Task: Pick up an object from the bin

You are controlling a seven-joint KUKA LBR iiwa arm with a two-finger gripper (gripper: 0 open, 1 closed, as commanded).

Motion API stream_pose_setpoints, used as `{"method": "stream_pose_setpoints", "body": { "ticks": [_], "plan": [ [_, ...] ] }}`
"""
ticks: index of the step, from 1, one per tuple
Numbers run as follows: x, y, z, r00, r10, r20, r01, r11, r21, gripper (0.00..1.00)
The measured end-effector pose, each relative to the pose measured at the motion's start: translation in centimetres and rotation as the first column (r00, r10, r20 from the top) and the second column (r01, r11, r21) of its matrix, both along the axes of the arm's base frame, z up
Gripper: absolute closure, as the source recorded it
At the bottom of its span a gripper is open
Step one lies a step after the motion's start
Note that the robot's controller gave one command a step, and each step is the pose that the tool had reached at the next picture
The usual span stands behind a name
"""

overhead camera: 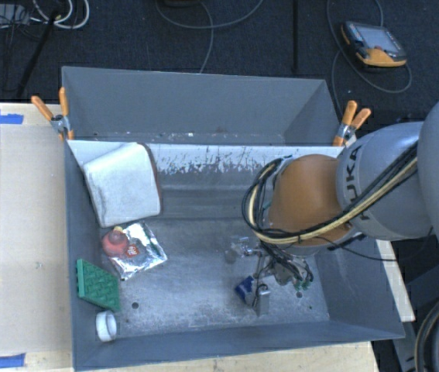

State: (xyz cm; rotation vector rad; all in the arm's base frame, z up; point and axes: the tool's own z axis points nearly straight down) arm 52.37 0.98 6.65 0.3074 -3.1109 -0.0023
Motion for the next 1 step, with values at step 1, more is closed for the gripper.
{"method": "stream_pose_setpoints", "body": {
  "ticks": [1],
  "plan": [
    [-0.53,-2.66,0.40,0.990,-0.137,0.015,0.137,0.991,0.002,0.00]
  ]
}}
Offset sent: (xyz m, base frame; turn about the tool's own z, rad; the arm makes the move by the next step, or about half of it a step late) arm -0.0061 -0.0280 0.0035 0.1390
